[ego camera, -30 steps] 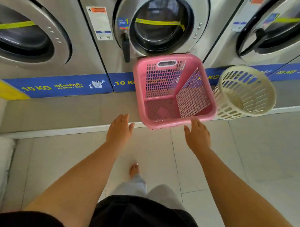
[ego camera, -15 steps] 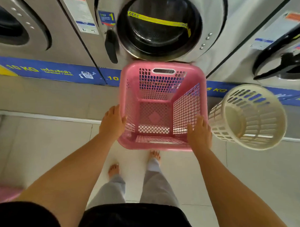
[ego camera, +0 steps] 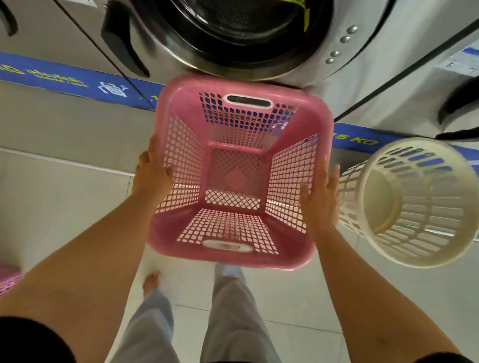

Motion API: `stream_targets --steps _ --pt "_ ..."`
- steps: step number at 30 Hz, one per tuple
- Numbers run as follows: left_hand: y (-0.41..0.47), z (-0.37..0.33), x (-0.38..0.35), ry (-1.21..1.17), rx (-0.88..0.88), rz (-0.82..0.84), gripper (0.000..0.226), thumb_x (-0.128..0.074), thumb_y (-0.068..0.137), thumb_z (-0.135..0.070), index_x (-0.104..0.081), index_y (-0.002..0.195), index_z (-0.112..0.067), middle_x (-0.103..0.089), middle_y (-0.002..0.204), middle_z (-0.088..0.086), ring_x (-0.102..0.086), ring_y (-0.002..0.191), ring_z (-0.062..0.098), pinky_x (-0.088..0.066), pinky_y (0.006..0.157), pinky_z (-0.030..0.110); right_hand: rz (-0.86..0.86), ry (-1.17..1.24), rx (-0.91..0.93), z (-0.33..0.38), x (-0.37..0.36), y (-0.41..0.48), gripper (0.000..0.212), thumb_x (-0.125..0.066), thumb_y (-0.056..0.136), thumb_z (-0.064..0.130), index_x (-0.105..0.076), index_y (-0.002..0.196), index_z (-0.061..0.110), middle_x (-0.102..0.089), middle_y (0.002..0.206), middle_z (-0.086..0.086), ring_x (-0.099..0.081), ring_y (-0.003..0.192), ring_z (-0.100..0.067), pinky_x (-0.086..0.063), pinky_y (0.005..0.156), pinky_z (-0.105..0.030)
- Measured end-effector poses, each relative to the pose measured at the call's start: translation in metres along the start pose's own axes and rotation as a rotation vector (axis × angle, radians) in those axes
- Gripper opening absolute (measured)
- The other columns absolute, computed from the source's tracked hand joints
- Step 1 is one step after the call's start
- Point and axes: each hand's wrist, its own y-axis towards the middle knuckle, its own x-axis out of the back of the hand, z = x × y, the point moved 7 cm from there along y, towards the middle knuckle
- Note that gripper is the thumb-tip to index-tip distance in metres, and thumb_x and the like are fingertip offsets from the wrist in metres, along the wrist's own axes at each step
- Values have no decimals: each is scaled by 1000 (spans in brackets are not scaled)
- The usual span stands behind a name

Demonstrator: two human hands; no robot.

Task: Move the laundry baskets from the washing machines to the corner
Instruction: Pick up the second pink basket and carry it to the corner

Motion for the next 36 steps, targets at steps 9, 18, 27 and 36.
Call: stream_targets --steps 9,18,27,36 --pt "14 13 -3 -19 -59 -63 81 -43 93 -11 4 147 -50 -47 119 22 -60 91 43 -46 73 47 -90 45 122 -5 -10 7 77 -49 89 8 -18 153 36 -37 148 -11 -58 108 -35 -49 65 -36" --pt "-55 99 42 -81 26 -133 73 -43 94 -14 -13 146 -55 -50 112 18 -61 89 43 -49 82 48 -93 49 245 48 -13 -71 77 -50 87 4 -23 152 34 -39 147 -9 -56 109 -31 -51 63 -35" --pt "-175 274 119 -252 199 -323 64 -39 94 -18 -20 141 -58 -56 116 11 -62 91 33 -49 70 36 -17 54 461 163 -49 -200 77 -51 89 9 -18 150 43 -36 151 -4 -59 110 -36 -51 76 -42" --pt "-306 448 185 -379 320 -652 61 -47 89 -2 -46 141 -34 -64 91 18 -53 64 24 -38 51 27 131 116 693 284 -115 -336 75 -49 88 9 -21 150 42 -36 152 -5 -55 119 -37 -47 91 -44"
